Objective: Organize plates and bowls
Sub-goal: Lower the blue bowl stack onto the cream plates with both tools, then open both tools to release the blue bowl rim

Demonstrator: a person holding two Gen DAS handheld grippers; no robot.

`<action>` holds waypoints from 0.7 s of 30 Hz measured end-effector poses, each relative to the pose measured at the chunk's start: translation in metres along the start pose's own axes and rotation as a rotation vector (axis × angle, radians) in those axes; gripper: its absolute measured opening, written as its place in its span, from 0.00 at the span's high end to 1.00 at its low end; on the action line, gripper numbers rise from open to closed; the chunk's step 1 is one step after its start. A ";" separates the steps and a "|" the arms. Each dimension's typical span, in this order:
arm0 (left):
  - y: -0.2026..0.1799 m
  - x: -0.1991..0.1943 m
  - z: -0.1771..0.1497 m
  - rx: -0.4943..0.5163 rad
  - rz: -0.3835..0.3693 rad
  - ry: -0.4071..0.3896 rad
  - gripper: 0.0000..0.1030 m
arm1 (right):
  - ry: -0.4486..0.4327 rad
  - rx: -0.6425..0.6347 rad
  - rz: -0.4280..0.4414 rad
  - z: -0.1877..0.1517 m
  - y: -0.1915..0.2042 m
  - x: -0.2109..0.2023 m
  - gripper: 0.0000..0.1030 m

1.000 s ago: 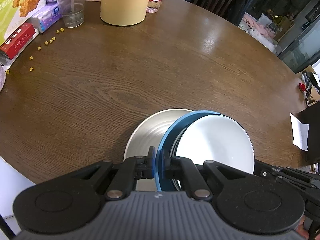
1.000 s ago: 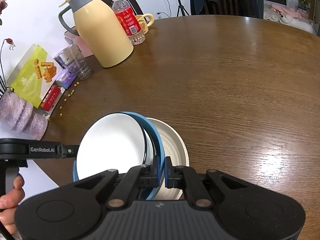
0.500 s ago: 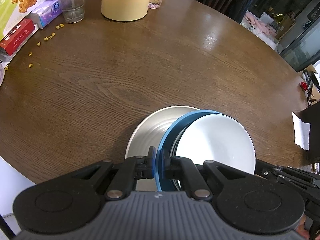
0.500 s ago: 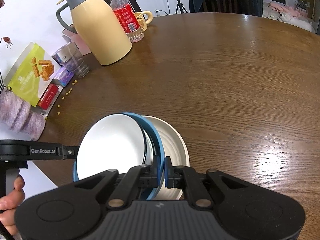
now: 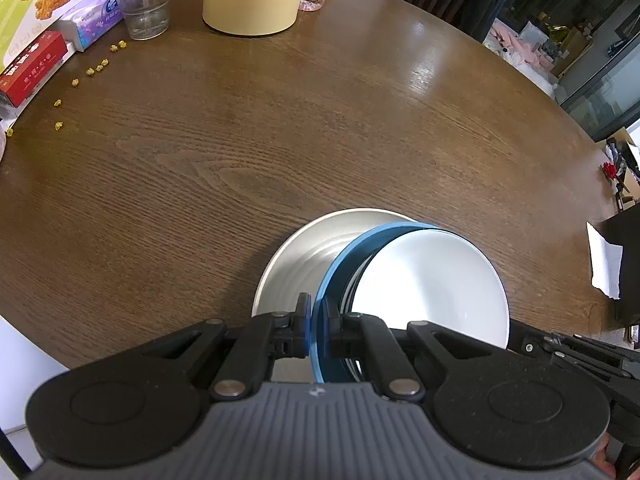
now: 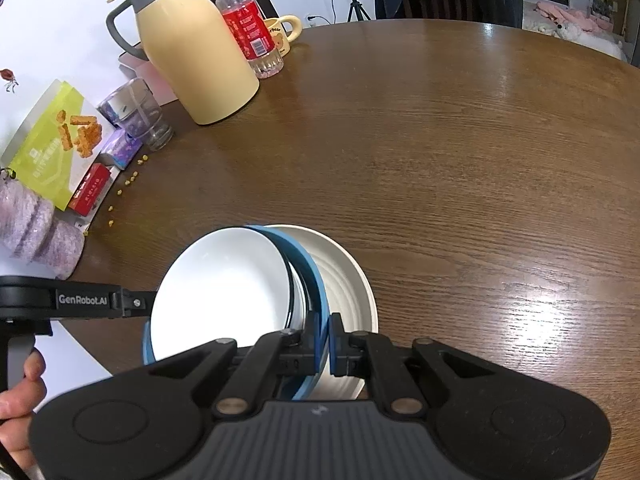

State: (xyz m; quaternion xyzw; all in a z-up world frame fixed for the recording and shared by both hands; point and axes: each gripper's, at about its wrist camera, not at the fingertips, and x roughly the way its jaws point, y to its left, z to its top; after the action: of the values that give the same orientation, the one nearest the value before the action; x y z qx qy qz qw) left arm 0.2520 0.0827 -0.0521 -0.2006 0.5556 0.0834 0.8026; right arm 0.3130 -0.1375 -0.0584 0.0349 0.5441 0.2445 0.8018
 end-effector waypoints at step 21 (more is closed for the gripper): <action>0.013 -0.026 -0.003 0.069 0.002 -0.061 0.36 | -0.069 0.065 -0.044 -0.011 -0.009 -0.031 0.52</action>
State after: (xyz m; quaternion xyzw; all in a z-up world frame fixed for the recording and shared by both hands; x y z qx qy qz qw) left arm 0.2355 0.0953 -0.0316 -0.1697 0.5338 0.0710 0.8254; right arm 0.2971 -0.1613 -0.0393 0.0572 0.5245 0.2078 0.8237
